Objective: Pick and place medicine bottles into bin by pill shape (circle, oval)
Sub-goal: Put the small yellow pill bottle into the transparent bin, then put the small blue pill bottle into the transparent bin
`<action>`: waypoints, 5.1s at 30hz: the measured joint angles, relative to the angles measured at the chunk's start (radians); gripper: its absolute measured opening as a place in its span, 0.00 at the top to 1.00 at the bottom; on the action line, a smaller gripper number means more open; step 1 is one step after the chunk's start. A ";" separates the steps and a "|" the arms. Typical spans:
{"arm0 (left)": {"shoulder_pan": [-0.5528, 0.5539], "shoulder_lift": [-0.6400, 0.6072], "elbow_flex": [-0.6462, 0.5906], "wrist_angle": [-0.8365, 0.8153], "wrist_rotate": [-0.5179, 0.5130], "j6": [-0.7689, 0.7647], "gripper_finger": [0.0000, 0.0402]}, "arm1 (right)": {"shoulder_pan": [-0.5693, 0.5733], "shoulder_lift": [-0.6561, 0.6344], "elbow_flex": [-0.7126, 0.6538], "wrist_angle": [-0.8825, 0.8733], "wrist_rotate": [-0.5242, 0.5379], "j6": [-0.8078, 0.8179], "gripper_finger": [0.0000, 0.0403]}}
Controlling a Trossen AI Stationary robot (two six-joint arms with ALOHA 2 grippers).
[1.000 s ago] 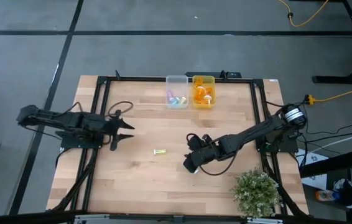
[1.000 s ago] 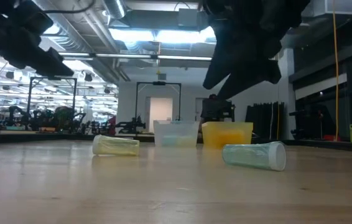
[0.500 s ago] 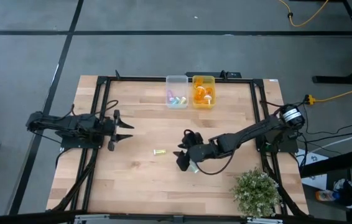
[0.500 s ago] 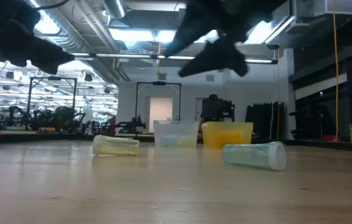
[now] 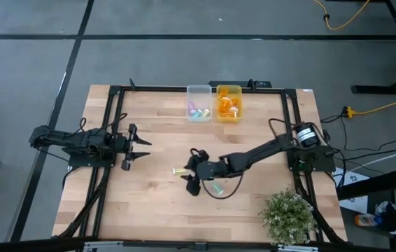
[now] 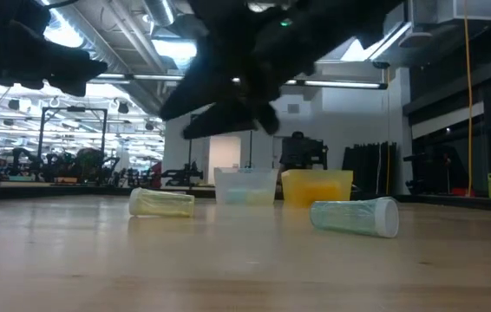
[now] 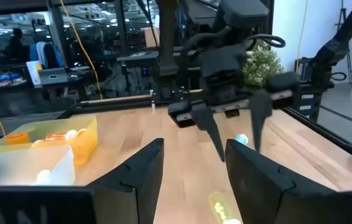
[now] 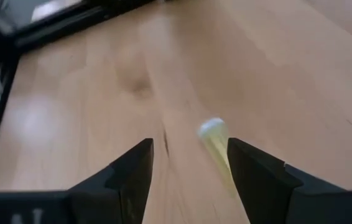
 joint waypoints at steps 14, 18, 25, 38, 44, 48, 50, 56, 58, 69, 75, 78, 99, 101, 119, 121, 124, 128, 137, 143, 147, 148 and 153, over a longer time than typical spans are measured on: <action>0.000 0.000 0.000 -0.001 -0.001 -0.008 0.59 | -0.038 0.127 0.174 -0.141 -0.015 -0.295 0.48; 0.000 0.000 0.000 -0.001 -0.001 -0.008 0.59 | -0.054 0.159 0.174 -0.166 -0.022 -0.298 0.48; 0.000 0.000 0.000 -0.001 -0.001 -0.008 0.59 | -0.082 0.191 0.174 -0.179 -0.047 -0.274 0.48; 0.000 0.000 0.000 -0.001 -0.001 -0.008 0.59 | -0.104 0.191 0.173 -0.235 -0.082 -0.287 0.48; 0.000 0.000 0.000 -0.001 -0.001 -0.008 0.59 | -0.104 0.191 0.173 -0.230 -0.085 -0.283 0.53; 0.000 0.000 0.000 -0.001 -0.001 -0.008 0.59 | -0.104 0.191 0.173 -0.230 -0.102 -0.242 0.62; 0.000 0.000 0.000 -0.001 -0.001 -0.008 0.59 | -0.104 0.191 0.173 -0.230 -0.102 -0.216 0.67; 0.000 0.000 0.000 -0.001 -0.001 -0.008 0.59 | -0.104 0.191 0.173 -0.230 -0.066 -0.130 0.73; 0.000 0.000 0.000 -0.001 -0.001 -0.008 0.59 | -0.104 0.191 0.173 -0.230 -0.032 -0.106 0.73; 0.000 0.000 0.000 -0.001 -0.001 -0.008 0.59 | -0.125 0.189 0.173 -0.164 0.357 -0.055 0.73; 0.000 0.000 0.000 -0.001 -0.001 -0.008 0.59 | -0.188 0.159 0.173 -0.146 0.478 -0.033 0.73; 0.000 0.000 0.000 -0.001 -0.001 -0.008 0.59 | -0.232 0.103 0.173 -0.175 0.480 -0.037 0.73; 0.000 0.000 0.000 -0.001 -0.001 -0.008 0.59 | -0.507 -0.022 0.173 -0.387 0.213 0.039 0.73; 0.000 0.000 0.000 -0.001 -0.001 -0.008 0.59 | -0.506 -0.022 0.173 -0.387 0.208 0.025 0.73; 0.000 0.000 0.000 -0.001 -0.001 -0.008 0.59 | -0.507 -0.022 0.173 -0.377 0.168 0.050 0.53; 0.000 0.000 0.000 -0.001 -0.001 -0.008 0.59 | -0.506 -0.022 0.173 -0.376 0.177 0.049 0.47; 0.000 0.000 0.000 -0.001 -0.001 -0.008 0.59 | -0.507 -0.022 0.173 -0.377 0.172 0.047 0.41; 0.000 0.000 0.000 -0.001 -0.001 -0.008 0.59 | -0.505 -0.022 0.173 -0.383 0.159 0.055 0.38; 0.000 0.000 0.000 -0.001 -0.001 -0.008 0.59 | -0.450 -0.022 0.173 -0.412 0.022 0.106 0.38; 0.000 0.000 0.000 -0.001 -0.001 -0.008 0.59 | -0.361 -0.022 0.173 -0.538 -0.018 0.180 0.38; 0.000 0.000 0.000 -0.001 -0.001 -0.008 0.59 | -0.292 -0.022 0.173 -0.662 -0.024 0.262 0.38; 0.000 0.000 0.000 -0.001 -0.001 -0.008 0.59 | -0.274 -0.022 0.173 -0.693 -0.030 0.285 0.38; 0.000 0.000 0.000 -0.001 -0.001 -0.008 0.59 | -0.176 -0.022 0.173 -0.807 -0.043 0.392 0.38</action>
